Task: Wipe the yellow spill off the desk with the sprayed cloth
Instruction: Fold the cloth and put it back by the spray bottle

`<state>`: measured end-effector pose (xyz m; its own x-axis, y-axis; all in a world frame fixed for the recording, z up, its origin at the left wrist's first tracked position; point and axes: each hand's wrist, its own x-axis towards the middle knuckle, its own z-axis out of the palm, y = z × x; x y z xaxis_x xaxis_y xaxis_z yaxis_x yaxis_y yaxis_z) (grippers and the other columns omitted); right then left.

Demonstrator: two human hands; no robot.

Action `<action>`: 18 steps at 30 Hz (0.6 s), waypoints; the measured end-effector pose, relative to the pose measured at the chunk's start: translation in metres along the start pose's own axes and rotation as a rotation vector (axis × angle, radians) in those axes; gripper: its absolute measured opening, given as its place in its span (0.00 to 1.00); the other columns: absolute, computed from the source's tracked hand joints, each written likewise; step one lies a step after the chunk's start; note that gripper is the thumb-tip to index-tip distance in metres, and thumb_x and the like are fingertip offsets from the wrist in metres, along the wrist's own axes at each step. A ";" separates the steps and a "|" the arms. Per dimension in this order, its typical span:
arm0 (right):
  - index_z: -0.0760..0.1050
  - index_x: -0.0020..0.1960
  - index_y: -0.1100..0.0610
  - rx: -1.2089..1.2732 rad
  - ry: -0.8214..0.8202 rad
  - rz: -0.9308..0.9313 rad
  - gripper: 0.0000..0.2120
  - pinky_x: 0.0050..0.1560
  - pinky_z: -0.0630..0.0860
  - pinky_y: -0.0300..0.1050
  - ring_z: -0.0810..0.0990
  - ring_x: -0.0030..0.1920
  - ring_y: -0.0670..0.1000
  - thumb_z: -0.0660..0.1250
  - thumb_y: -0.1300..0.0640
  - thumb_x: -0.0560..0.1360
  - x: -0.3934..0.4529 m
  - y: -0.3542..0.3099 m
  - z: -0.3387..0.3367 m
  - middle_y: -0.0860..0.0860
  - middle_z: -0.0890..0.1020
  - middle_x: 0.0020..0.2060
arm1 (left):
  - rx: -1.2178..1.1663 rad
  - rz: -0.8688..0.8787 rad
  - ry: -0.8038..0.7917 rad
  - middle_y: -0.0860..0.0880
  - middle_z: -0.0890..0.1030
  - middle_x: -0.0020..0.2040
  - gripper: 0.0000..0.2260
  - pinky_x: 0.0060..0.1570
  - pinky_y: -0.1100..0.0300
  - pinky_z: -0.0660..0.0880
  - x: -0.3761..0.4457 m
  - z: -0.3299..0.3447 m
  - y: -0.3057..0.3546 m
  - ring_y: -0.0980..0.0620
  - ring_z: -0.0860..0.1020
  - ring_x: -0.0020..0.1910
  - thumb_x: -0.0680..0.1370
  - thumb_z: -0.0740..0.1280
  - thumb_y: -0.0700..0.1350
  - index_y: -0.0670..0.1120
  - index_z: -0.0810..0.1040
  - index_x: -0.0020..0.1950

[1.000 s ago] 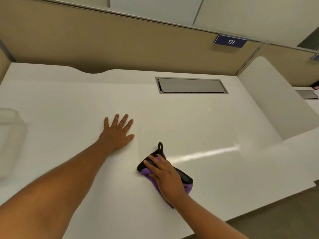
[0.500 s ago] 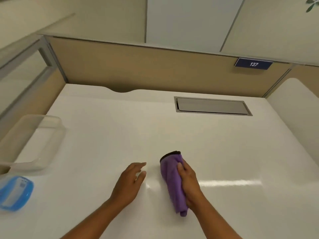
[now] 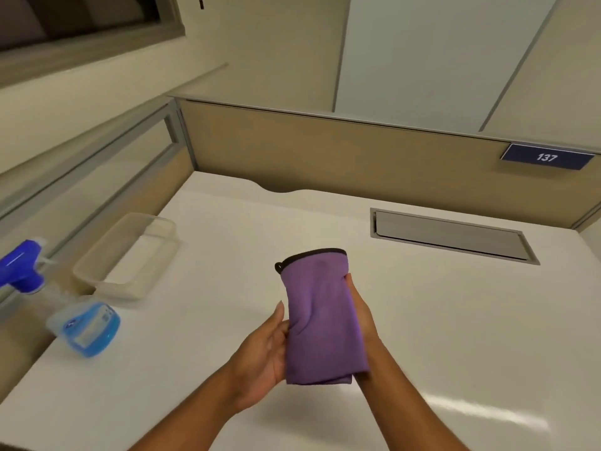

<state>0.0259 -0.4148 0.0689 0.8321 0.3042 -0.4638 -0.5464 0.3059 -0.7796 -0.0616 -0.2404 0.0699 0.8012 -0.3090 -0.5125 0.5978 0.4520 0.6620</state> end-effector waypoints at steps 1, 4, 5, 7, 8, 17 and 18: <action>0.83 0.49 0.50 0.009 -0.025 0.015 0.21 0.41 0.83 0.41 0.87 0.39 0.44 0.57 0.39 0.85 0.005 -0.002 0.006 0.45 0.87 0.39 | 0.029 0.034 0.019 0.44 0.79 0.75 0.28 0.78 0.39 0.70 -0.005 -0.005 0.005 0.41 0.77 0.75 0.85 0.58 0.63 0.47 0.75 0.78; 0.85 0.62 0.57 0.030 -0.132 0.077 0.31 0.53 0.84 0.51 0.87 0.54 0.55 0.58 0.33 0.82 0.009 -0.018 0.027 0.57 0.87 0.54 | 0.088 0.116 0.047 0.40 0.80 0.74 0.25 0.77 0.34 0.69 -0.023 -0.027 0.023 0.37 0.77 0.75 0.82 0.67 0.57 0.43 0.78 0.75; 0.82 0.67 0.57 0.000 -0.183 0.094 0.33 0.59 0.82 0.54 0.85 0.60 0.57 0.57 0.32 0.83 0.014 -0.021 0.034 0.58 0.86 0.61 | 0.088 0.132 0.056 0.39 0.80 0.73 0.24 0.76 0.32 0.70 -0.030 -0.035 0.029 0.35 0.77 0.74 0.82 0.68 0.55 0.42 0.79 0.74; 0.79 0.71 0.56 -0.069 -0.230 0.127 0.33 0.61 0.80 0.55 0.83 0.65 0.58 0.59 0.31 0.82 0.025 -0.027 0.045 0.58 0.83 0.66 | 0.067 0.162 0.077 0.40 0.82 0.71 0.22 0.68 0.35 0.78 -0.043 -0.051 0.043 0.37 0.81 0.69 0.82 0.67 0.54 0.43 0.81 0.72; 0.79 0.72 0.56 -0.077 -0.265 0.158 0.32 0.61 0.80 0.54 0.83 0.65 0.58 0.62 0.32 0.82 0.027 -0.030 0.056 0.58 0.83 0.66 | 0.050 0.177 0.093 0.41 0.83 0.69 0.22 0.63 0.41 0.81 -0.050 -0.058 0.049 0.41 0.83 0.67 0.83 0.66 0.55 0.45 0.82 0.72; 0.77 0.74 0.59 -0.068 -0.415 0.363 0.35 0.78 0.68 0.62 0.75 0.74 0.63 0.79 0.42 0.75 0.068 -0.009 0.183 0.61 0.78 0.73 | -0.059 0.197 0.115 0.46 0.81 0.74 0.34 0.72 0.45 0.77 -0.080 -0.136 0.090 0.44 0.79 0.74 0.82 0.49 0.71 0.53 0.79 0.75; 0.76 0.74 0.60 -0.066 -0.428 0.386 0.34 0.78 0.68 0.63 0.75 0.75 0.63 0.79 0.43 0.75 0.072 -0.006 0.193 0.61 0.77 0.73 | -0.078 0.209 0.125 0.46 0.81 0.73 0.34 0.71 0.45 0.79 -0.082 -0.144 0.096 0.44 0.80 0.73 0.82 0.49 0.71 0.54 0.80 0.74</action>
<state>0.0708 -0.2201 0.1213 0.4533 0.7243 -0.5195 -0.7843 0.0472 -0.6185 -0.0742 -0.0517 0.0968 0.8946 -0.0990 -0.4358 0.4121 0.5599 0.7188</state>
